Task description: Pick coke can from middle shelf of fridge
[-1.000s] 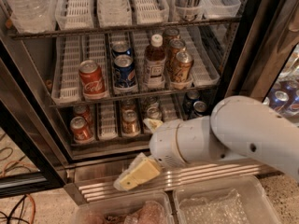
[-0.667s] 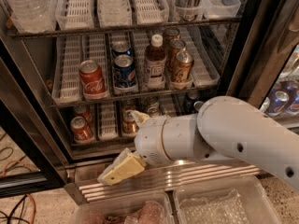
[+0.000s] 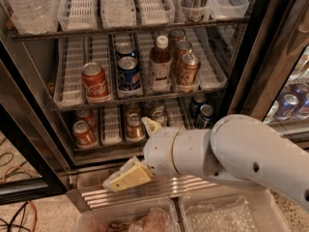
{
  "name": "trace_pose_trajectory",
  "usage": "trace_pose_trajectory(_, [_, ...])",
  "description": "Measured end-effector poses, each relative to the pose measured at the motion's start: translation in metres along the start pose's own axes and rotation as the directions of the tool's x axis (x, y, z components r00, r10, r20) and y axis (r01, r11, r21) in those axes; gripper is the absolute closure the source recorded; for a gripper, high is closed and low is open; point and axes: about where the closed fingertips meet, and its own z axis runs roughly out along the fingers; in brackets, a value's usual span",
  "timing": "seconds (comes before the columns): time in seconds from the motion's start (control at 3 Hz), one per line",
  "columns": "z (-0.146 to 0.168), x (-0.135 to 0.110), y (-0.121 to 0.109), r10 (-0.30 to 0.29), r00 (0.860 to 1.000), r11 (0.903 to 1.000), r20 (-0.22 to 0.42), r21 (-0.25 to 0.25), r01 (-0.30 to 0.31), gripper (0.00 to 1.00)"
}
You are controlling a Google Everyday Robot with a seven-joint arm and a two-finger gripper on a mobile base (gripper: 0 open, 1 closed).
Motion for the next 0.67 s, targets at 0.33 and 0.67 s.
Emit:
trace_pose_trajectory(0.33, [0.023, -0.012, -0.014, 0.047, 0.995, 0.9950, 0.086, 0.084, -0.054, 0.00])
trace_pose_trajectory(0.67, [0.051, -0.027, -0.010, 0.032, 0.991, 0.9887, 0.129, 0.141, -0.050, 0.00])
